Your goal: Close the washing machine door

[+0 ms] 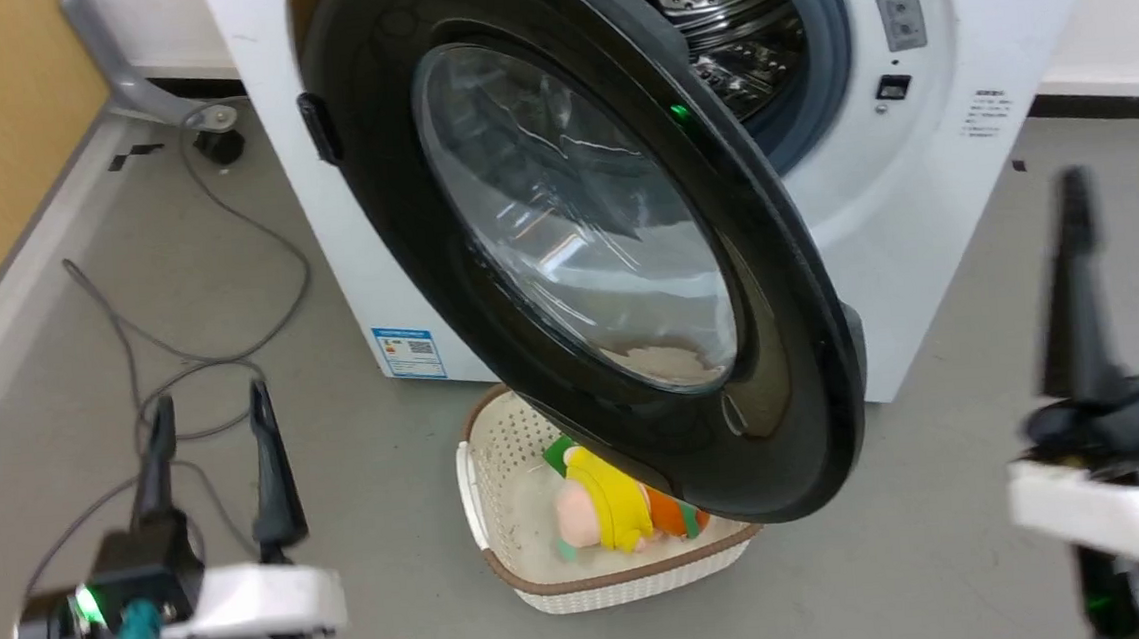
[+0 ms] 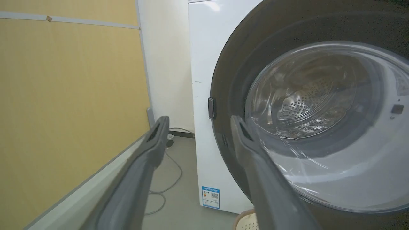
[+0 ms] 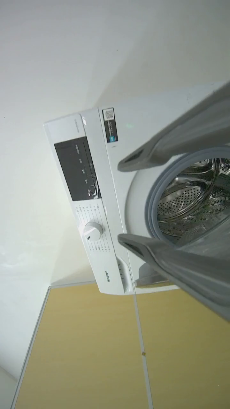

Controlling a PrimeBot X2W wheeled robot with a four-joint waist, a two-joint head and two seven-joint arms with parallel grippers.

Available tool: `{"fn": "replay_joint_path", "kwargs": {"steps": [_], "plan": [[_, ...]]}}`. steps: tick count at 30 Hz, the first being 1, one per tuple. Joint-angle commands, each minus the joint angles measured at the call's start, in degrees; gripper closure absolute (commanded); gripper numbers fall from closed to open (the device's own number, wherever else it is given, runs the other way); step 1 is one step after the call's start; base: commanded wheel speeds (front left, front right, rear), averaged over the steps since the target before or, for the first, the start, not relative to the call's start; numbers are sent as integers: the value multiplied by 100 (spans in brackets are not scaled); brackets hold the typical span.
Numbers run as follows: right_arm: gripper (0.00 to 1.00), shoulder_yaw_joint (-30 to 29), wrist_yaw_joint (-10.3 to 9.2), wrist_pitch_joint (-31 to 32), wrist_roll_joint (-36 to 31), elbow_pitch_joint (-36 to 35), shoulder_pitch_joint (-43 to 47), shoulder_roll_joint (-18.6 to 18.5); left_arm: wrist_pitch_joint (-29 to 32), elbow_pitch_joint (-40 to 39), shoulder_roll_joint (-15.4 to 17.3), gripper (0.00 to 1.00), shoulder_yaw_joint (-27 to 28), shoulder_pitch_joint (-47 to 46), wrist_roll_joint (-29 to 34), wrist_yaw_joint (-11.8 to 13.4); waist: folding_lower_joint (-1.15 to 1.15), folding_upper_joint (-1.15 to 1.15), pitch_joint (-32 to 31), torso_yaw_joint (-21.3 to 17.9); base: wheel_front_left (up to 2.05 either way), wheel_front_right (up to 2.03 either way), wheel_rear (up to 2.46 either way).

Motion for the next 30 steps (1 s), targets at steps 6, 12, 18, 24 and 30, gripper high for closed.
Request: {"fn": "replay_joint_path", "kwargs": {"steps": [6, 12, 18, 24, 30], "plan": [[100, 1026, 5, -24, 104, -264, -160, -410, -30, -52, -291, 0, 219, 419, 210, -100, 0, 0, -52, 139, 0, 0, 0], [100, 2474, 5, -24, 255, 436, -93, -1433, -30, 50, -605, 0, 433, 562, 353, -400, 0, 0, -95, 183, 0, 0, 0], [100, 2977, 5, -24, 254, 1368, -18, -1813, -30, 119, -815, 0, 584, 572, 470, -576, 0, 0, -79, 164, 0, 0, 0], [100, 3035, 5, -24, 434, 2299, 53, -1930, -30, 279, -989, 0, 677, 500, 682, -798, 0, 0, 2, 113, 0, 0, 0], [100, 2692, 5, -24, 481, 2900, -150, -1773, -30, 377, -1142, 0, 699, 384, 859, -961, 0, 0, 133, 71, 0, 0, 0]]}}
